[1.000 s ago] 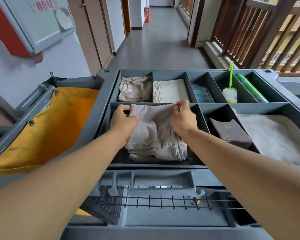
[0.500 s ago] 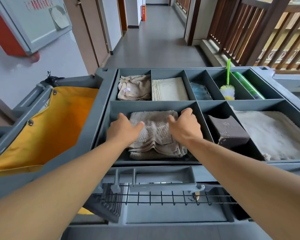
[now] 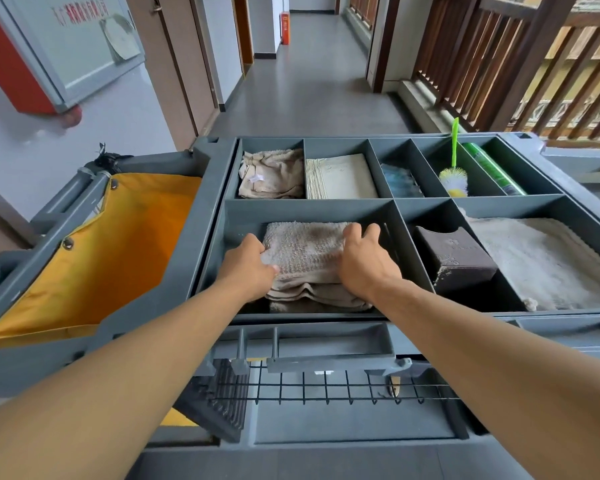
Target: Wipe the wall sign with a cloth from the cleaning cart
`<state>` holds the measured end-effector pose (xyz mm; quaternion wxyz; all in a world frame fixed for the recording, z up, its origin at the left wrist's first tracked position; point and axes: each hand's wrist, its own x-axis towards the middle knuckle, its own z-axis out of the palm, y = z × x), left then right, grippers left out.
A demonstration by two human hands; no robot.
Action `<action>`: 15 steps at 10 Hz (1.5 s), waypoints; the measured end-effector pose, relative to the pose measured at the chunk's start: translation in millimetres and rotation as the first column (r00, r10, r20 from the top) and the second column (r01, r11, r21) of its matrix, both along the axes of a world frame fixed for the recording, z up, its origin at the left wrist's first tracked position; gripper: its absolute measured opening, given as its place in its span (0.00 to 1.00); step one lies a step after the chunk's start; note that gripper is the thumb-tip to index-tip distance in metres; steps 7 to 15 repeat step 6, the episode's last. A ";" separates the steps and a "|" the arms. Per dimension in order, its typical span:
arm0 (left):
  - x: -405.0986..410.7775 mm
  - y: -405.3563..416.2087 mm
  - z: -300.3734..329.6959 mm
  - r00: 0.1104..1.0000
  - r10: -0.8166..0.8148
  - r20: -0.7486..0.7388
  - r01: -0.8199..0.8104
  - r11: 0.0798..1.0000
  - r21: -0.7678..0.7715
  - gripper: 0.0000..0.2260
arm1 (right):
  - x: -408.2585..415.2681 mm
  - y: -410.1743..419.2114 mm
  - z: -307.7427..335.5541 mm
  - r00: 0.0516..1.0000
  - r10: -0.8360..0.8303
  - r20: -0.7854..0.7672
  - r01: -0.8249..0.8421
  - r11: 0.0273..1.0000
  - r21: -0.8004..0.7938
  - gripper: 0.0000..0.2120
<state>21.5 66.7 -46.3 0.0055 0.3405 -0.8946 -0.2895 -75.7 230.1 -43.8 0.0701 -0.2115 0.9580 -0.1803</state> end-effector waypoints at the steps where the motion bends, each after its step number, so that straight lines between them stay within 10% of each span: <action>1: -2.0 6.9 1.5 0.990 -0.101 0.095 0.113 0.985 -0.130 0.17 | -0.1 -1.0 -2.0 0.999 0.007 -0.041 -0.005 0.999 0.050 0.15; 2: 0.7 8.7 4.1 0.967 -0.212 0.141 0.246 0.921 -0.303 0.24 | -4.8 2.1 -2.4 0.990 0.041 -0.135 -0.025 0.993 0.118 0.16; 4: 3.2 5.6 0.4 0.886 -0.394 0.246 0.440 0.881 -0.173 0.29 | -8.2 7.7 -9.3 0.982 0.189 -0.011 -0.186 0.974 0.131 0.25; 15: 4.5 7.1 6.5 0.886 -0.388 0.254 0.439 0.878 -0.192 0.31 | -7.5 11.1 -6.5 0.977 0.215 -0.001 -0.212 0.964 0.160 0.27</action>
